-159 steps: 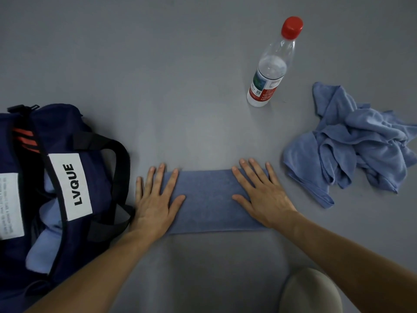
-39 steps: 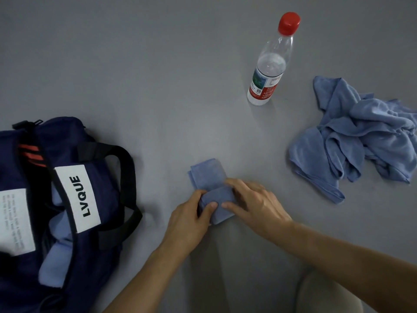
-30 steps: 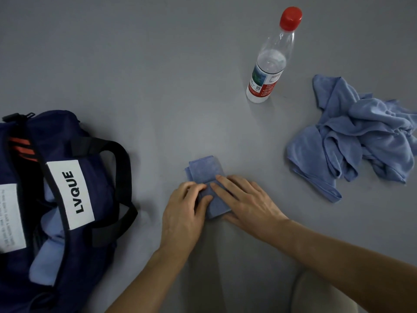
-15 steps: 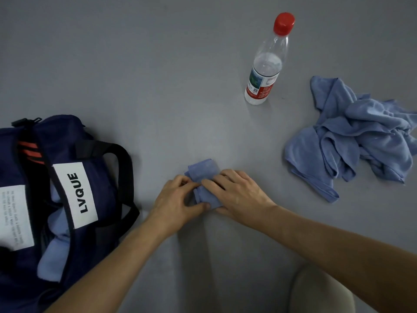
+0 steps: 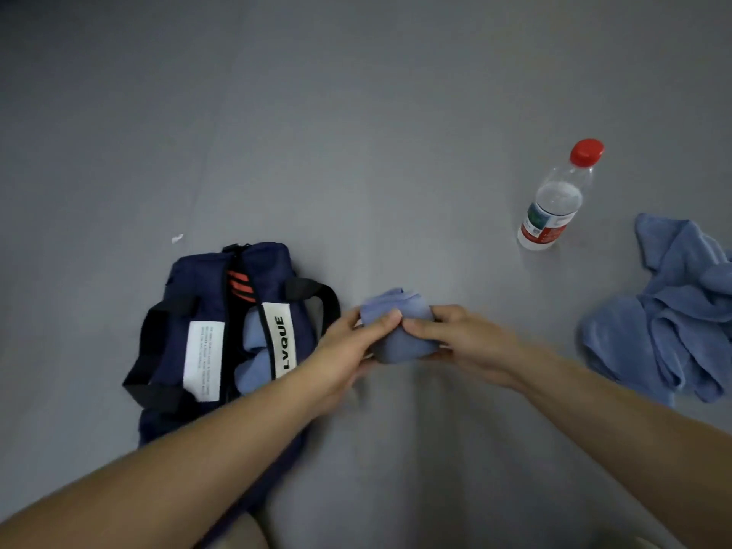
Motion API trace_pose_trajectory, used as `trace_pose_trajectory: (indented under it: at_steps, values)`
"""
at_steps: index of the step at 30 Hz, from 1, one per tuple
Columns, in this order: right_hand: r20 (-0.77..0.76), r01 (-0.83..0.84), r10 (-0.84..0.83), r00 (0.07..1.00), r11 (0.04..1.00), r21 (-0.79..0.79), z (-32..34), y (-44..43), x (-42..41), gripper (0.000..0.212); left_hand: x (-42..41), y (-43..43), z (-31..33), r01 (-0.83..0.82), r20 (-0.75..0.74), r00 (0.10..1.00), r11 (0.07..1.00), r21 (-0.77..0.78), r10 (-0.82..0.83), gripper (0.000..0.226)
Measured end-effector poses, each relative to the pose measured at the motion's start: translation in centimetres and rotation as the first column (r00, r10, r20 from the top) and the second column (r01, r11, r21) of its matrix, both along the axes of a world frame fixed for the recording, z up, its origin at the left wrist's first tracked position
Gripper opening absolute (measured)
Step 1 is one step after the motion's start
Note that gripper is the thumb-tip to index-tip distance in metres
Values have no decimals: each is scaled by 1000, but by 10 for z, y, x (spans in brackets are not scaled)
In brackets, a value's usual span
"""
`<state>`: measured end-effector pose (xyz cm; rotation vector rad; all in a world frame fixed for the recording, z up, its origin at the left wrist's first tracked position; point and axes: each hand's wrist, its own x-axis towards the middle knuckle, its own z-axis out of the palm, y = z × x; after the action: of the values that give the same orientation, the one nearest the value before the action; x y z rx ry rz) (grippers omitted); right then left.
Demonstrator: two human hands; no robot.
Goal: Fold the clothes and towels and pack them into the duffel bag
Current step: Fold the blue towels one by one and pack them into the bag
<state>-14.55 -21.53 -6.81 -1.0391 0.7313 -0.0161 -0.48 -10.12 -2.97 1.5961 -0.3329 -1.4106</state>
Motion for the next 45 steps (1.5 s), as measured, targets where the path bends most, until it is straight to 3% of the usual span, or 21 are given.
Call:
trace_pose_trajectory:
  at_steps: [2,5,8,11,14,16,18,22,27,33,35,37,40,43,45]
  values:
    - [57,-38,42,997,996,-79,31,3,36,34,31,10,39,21,79,997,998,-61,-16,42]
    - [23,-118,132,991,943,-312,72,17,98,42,81,39,80,-53,159,985,991,-126,73,39]
    - [-47,-181,192,980,774,-606,91,40,150,44,124,69,88,-175,189,959,967,-183,210,45]
    - [-171,-184,80,982,621,-762,67,67,181,49,151,90,62,-308,307,886,935,-173,348,48]
    - [-277,-216,-19,961,573,-790,18,103,185,73,162,111,21,-329,483,816,942,-62,317,55]
    - [-362,-298,11,932,591,-749,-6,124,180,95,163,123,-4,-316,509,820,949,18,263,56]
    - [-425,-365,49,904,605,-707,-24,138,178,104,164,133,-24,-310,508,832,947,88,225,53]
    - [-500,-453,73,863,550,-702,-37,146,177,92,169,148,-51,-327,466,857,931,163,219,44]
    - [-434,-389,76,898,599,-700,-38,150,175,66,166,139,-67,-211,410,903,965,154,132,35]
    - [-382,-300,27,924,670,-679,-40,147,170,58,176,132,-78,-220,232,953,971,89,195,47]
    - [-377,-289,25,926,688,-666,-41,147,170,57,175,135,-85,-165,262,957,978,128,127,46]
    - [-370,-294,41,928,689,-662,-42,148,170,57,174,140,-100,-119,474,880,977,179,21,42]
    - [-373,-317,63,926,667,-675,-41,148,173,57,172,141,-112,-106,740,668,974,201,-80,40]
    - [-364,-317,73,928,666,-675,-40,148,173,58,163,137,-111,-135,852,496,955,265,-166,64]
    - [-357,-314,77,931,667,-676,-40,149,171,58,151,136,-105,-148,917,380,971,186,-118,63]
